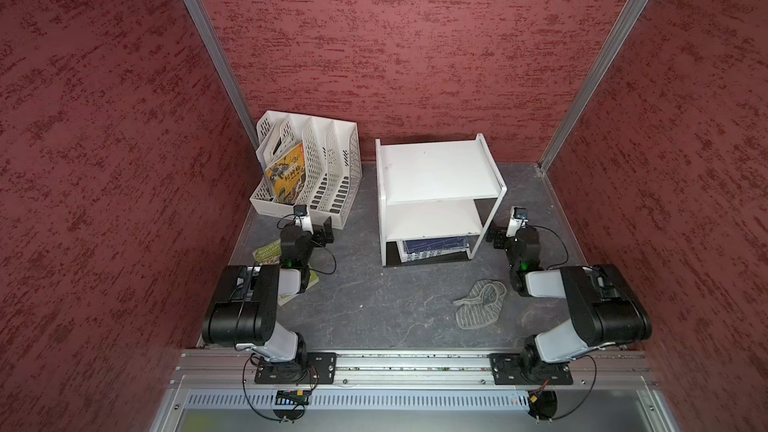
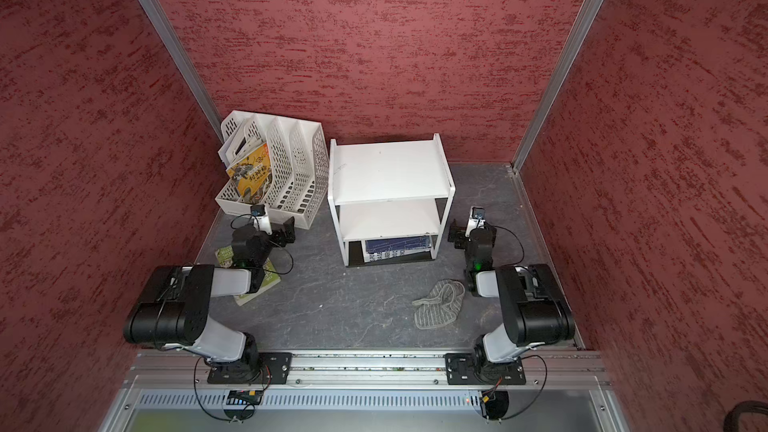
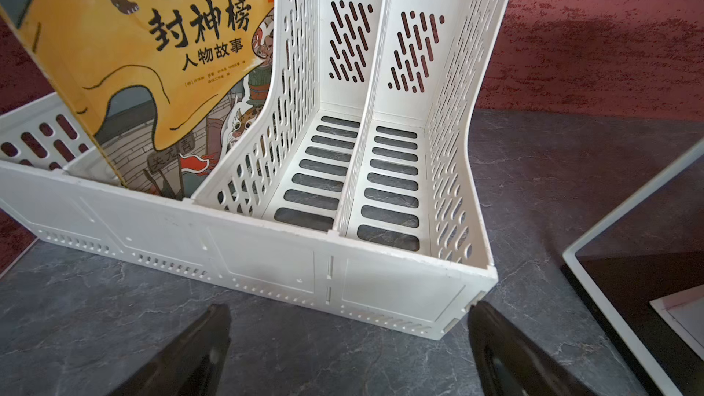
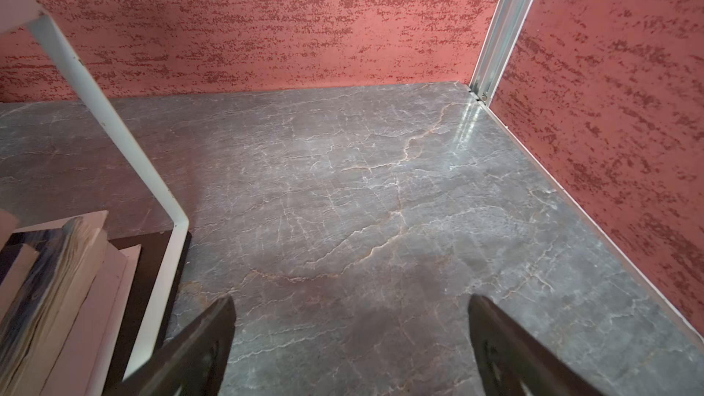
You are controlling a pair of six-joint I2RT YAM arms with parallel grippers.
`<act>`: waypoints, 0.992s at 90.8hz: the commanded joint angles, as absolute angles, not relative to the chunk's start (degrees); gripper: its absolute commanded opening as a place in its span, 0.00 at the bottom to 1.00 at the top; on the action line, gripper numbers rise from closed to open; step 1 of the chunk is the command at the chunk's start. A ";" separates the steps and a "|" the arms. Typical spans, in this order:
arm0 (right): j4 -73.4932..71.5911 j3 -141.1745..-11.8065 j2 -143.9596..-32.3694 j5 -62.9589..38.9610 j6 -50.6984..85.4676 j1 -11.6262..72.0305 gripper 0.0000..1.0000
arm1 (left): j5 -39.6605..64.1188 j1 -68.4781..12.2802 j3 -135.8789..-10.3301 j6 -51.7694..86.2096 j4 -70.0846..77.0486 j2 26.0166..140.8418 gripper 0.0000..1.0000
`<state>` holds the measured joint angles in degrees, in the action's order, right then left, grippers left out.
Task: Wipe the bookshelf clean with a cloth
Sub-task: Pick up the cleaning item at the center of the board.
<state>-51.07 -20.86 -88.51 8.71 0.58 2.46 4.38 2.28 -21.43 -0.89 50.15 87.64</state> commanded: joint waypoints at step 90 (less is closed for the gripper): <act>31.46 -37.62 -32.38 0.02 27.10 2.52 0.99 | -0.56 -2.28 -25.92 25.45 1.17 45.55 1.00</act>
<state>8.21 -34.92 -32.27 6.48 19.81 2.46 -5.28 -2.37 -24.47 12.34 21.17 53.01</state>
